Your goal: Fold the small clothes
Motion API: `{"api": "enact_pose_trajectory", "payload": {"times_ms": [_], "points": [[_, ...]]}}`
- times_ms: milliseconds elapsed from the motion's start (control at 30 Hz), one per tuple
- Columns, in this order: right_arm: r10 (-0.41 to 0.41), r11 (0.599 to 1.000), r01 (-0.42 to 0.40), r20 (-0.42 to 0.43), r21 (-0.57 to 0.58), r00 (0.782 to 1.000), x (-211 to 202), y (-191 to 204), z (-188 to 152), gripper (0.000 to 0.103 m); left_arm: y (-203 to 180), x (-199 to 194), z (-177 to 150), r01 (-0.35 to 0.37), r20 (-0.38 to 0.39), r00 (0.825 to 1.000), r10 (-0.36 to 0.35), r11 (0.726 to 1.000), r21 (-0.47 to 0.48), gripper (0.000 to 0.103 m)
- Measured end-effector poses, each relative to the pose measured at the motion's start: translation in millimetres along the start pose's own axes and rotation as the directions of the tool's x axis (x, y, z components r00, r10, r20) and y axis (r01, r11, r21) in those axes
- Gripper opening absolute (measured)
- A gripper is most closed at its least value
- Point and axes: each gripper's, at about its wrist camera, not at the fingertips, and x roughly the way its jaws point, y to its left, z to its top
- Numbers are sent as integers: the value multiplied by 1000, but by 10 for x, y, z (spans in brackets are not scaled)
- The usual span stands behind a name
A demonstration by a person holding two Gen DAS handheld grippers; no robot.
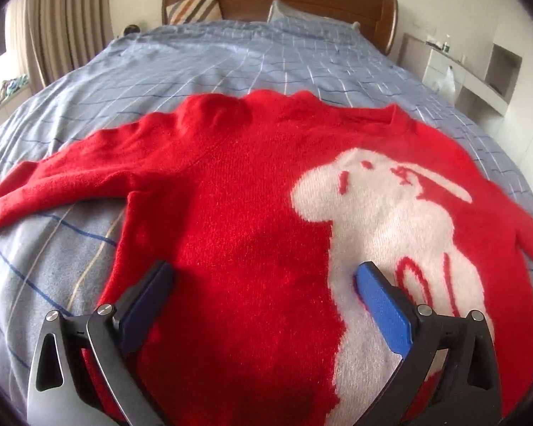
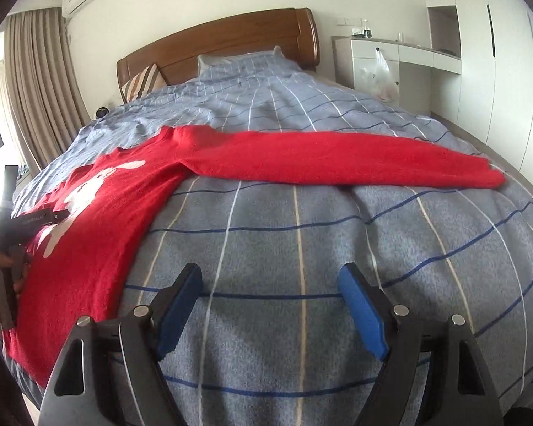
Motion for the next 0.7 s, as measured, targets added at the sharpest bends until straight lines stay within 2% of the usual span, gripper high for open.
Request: {"api": "enact_pose_trajectory", "payload": {"times_ms": [67,133,300,700], "points": [[1,1000,-1,-15,20,1000,50,-21,-24,81,-1,-3,-31,12,2,1000,-12,999,32,103],[-3,1000,3,-13,14,1000,52,-3,-37,84,17,-5,-33,24,7,1000,-24,999,23,103],[-13,1000,13,-15,3,1000,53,22,-57,86,-27,26,-25,1,5,1000,-1,999,39,103],[-21,1000,21,-7,-21,1000,94,76,-98,94,-28,32,-15,4,4,1000,-4,999,37,103]]}}
